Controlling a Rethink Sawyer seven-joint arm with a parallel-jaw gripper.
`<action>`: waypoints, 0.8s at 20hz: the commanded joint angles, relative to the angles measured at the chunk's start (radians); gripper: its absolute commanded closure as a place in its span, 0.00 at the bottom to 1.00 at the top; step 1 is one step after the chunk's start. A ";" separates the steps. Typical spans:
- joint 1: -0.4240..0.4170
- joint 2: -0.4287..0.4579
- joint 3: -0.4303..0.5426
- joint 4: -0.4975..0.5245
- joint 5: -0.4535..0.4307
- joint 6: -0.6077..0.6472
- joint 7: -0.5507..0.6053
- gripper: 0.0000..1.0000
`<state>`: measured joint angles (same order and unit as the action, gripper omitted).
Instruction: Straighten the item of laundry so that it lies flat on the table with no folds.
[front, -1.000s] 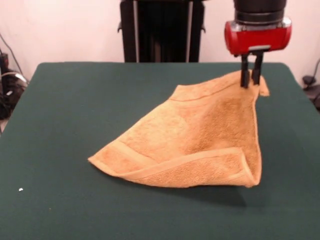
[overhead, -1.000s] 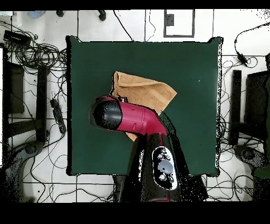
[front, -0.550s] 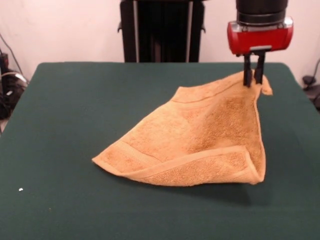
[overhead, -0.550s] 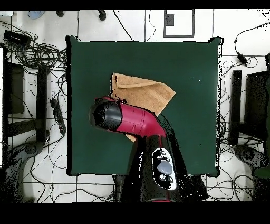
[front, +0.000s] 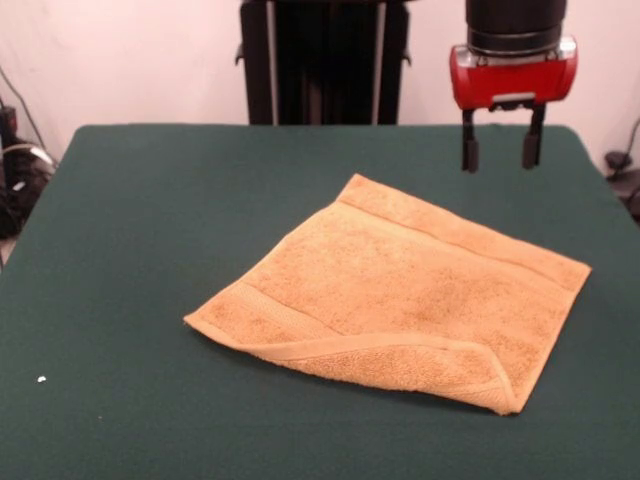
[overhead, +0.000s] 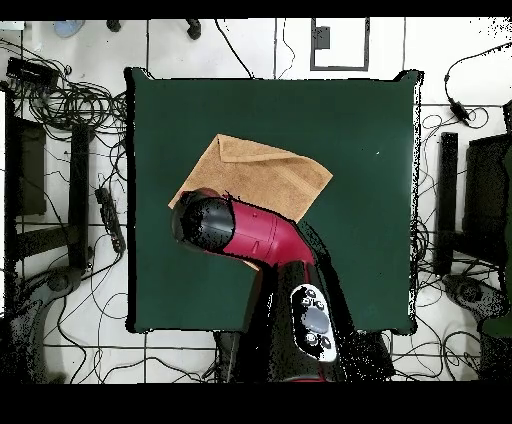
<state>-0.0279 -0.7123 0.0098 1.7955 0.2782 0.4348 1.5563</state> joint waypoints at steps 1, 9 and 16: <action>-0.015 0.045 0.121 0.117 0.070 -0.047 0.228 0.00; -0.017 0.049 0.097 0.069 0.039 -0.012 0.193 0.00; 0.003 0.027 0.016 -0.099 -0.035 0.143 0.140 0.00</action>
<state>-0.0453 -0.7117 0.0110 1.7915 0.2709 0.4351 1.5563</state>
